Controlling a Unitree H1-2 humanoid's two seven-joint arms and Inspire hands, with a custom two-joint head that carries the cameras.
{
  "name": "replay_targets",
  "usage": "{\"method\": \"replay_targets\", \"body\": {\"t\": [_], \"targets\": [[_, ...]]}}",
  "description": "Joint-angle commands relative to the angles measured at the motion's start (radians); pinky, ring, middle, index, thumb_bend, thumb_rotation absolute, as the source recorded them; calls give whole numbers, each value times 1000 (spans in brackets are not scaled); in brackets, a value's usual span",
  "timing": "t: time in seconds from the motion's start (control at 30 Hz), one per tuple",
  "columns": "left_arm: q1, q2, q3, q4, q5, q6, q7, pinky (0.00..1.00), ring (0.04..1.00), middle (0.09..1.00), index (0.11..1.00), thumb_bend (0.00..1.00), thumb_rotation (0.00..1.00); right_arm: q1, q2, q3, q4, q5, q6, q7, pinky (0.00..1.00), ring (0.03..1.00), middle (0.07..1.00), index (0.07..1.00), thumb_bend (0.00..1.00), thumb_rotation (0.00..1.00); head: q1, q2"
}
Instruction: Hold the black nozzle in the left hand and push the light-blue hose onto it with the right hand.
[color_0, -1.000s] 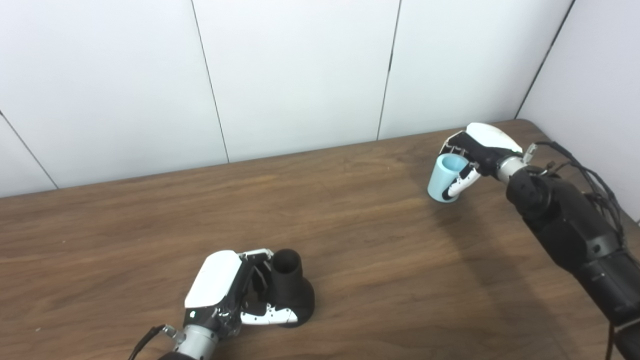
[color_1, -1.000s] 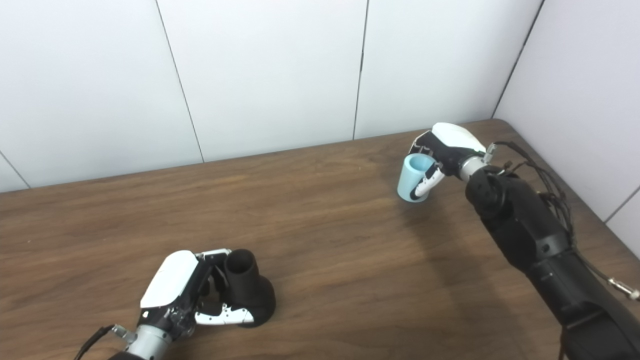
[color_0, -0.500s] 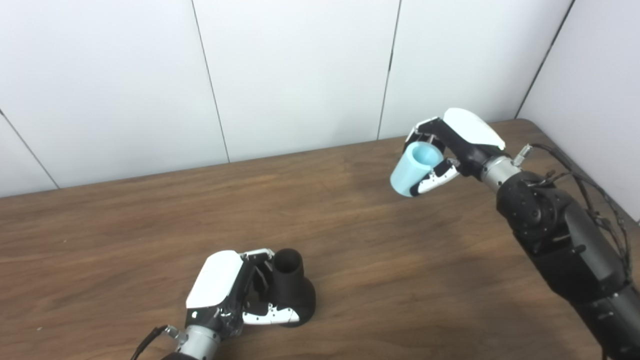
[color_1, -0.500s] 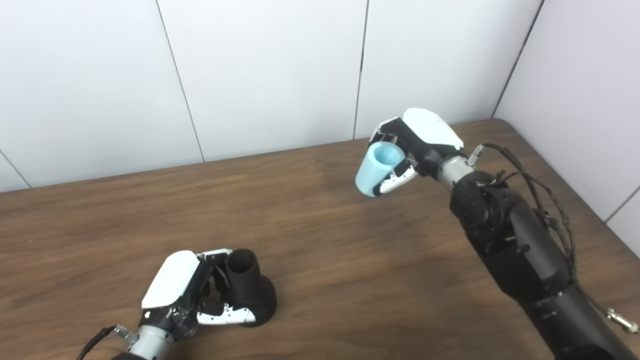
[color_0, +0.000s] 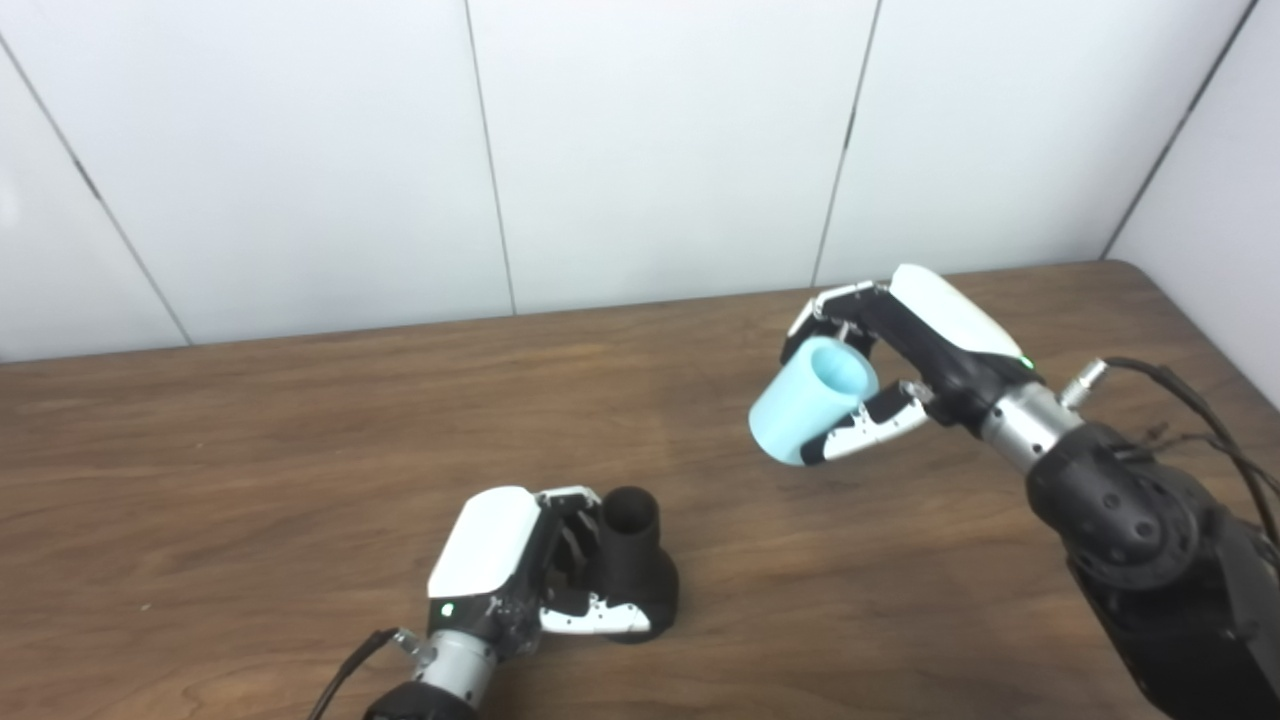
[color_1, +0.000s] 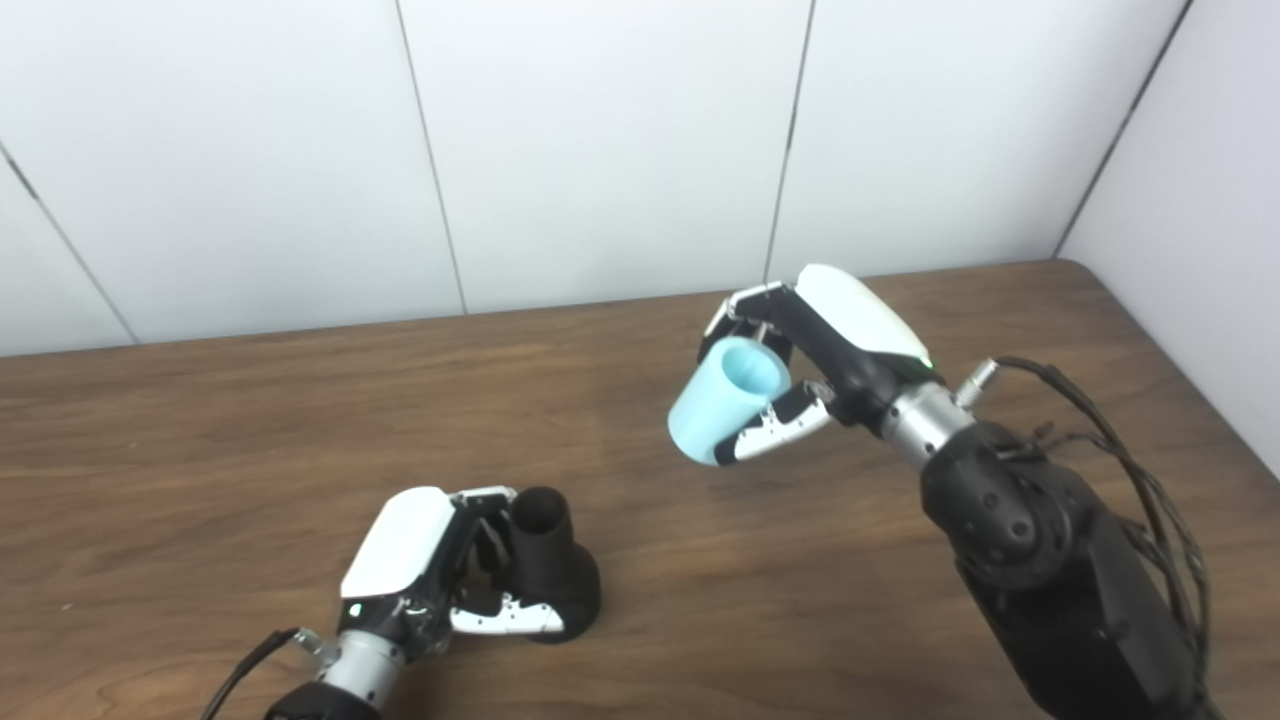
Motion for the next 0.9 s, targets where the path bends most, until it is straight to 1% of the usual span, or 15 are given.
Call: {"method": "replay_targets", "body": {"t": [0.0,0.07,0.17,0.27,0.37,0.4,0.57,0.73,0.83,0.87], "targets": [[72,15,-41,51,21,75,-122,447,451,508,477,502,0,-25,-3,-15,-57,8,10,5,444,413,518,483,518,0,5,5],[72,13,-47,47,23,84,-125,440,445,502,479,503,0,-21,4,-12,-77,13,18,16,443,413,519,481,518,0,10,9],[75,10,-53,44,22,92,-125,402,418,471,498,503,0,-14,22,-6,-103,23,22,25,431,404,517,495,517,0,19,13],[79,7,-56,43,30,94,-119,400,397,459,484,503,0,-7,43,-1,-109,33,14,21,422,402,514,500,516,0,27,16],[82,3,-56,43,34,97,-116,430,438,518,474,501,0,-8,68,7,-116,47,14,23,401,397,510,509,515,0,33,20],[83,2,-55,45,35,97,-115,434,443,524,473,500,0,-9,75,10,-117,49,14,23,389,397,506,510,508,0,35,21],[81,1,-56,43,37,102,-121,440,446,521,475,501,0,-20,106,27,-126,37,17,21,383,400,502,500,501,0,39,24],[81,0,-58,43,38,106,-119,455,461,537,467,499,0,-28,137,42,-127,34,12,16,363,398,502,506,500,0,40,25],[80,3,-59,42,35,105,-122,461,467,539,465,498,0,-28,148,56,-123,13,4,16,371,400,502,504,500,0,40,25],[79,3,-59,41,34,105,-124,451,455,532,468,499,0,-27,149,61,-121,4,1,15,372,402,502,502,500,0,41,26]]}}
